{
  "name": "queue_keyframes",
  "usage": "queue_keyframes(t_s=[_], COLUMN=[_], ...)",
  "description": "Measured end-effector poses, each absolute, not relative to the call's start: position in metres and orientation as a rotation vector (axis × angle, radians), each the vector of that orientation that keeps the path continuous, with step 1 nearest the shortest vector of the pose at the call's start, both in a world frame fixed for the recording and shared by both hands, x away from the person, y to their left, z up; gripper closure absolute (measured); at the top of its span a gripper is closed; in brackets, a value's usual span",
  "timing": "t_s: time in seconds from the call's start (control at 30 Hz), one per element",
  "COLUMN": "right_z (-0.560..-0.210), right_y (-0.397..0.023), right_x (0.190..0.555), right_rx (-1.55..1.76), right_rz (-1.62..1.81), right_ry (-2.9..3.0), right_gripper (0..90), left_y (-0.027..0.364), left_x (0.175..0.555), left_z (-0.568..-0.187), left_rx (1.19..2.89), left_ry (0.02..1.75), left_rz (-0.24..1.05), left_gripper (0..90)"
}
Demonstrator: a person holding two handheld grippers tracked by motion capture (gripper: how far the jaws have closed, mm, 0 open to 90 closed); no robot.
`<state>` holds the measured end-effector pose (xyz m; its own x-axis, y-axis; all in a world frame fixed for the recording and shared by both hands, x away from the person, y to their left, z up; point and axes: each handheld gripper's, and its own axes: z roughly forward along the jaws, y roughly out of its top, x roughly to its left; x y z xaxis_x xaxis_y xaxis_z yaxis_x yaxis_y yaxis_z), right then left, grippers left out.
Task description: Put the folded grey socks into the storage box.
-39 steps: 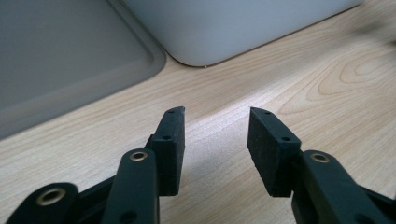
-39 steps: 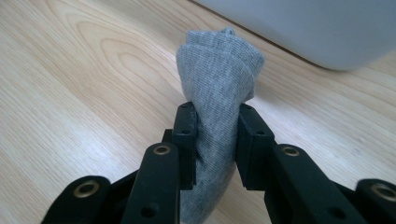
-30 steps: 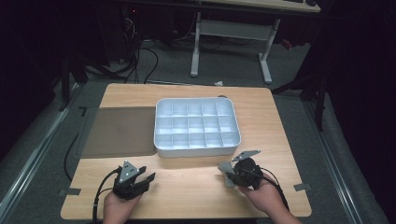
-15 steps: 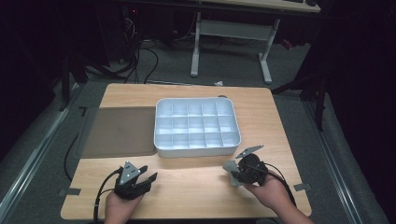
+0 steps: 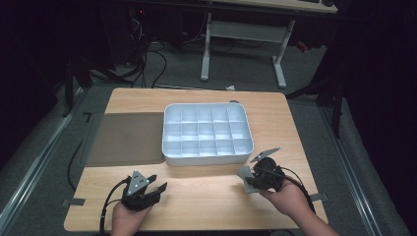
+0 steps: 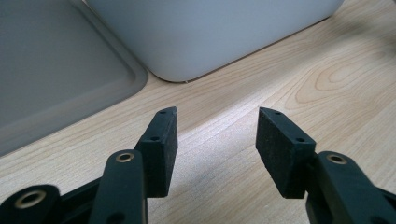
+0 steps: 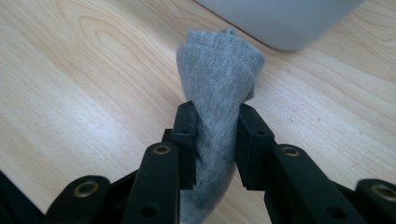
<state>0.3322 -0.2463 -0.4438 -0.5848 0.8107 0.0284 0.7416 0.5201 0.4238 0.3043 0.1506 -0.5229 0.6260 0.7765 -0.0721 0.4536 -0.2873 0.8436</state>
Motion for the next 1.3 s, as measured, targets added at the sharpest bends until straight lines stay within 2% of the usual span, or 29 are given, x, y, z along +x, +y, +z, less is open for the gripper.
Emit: queue_keyframes(t_s=[0.53,0.87,1.3], right_z=[-0.407,-0.382,-0.386], right_y=[-0.247,-0.244,-0.236], right_x=[0.340,0.367,0.414], right_rx=[1.315,1.320,1.381], right_rz=[0.684,0.689,0.592], right_ry=[2.574,2.550,2.538], right_gripper=[73.4,73.4,73.4], left_y=[0.149,0.151,0.153], left_x=[0.304,0.304,0.303], left_z=[-0.522,-0.522,-0.522], left_rx=[1.933,1.930,1.933], left_ry=[0.972,0.979,0.982], left_rz=[0.443,0.427,0.415], left_gripper=[48.5,48.2,47.9])
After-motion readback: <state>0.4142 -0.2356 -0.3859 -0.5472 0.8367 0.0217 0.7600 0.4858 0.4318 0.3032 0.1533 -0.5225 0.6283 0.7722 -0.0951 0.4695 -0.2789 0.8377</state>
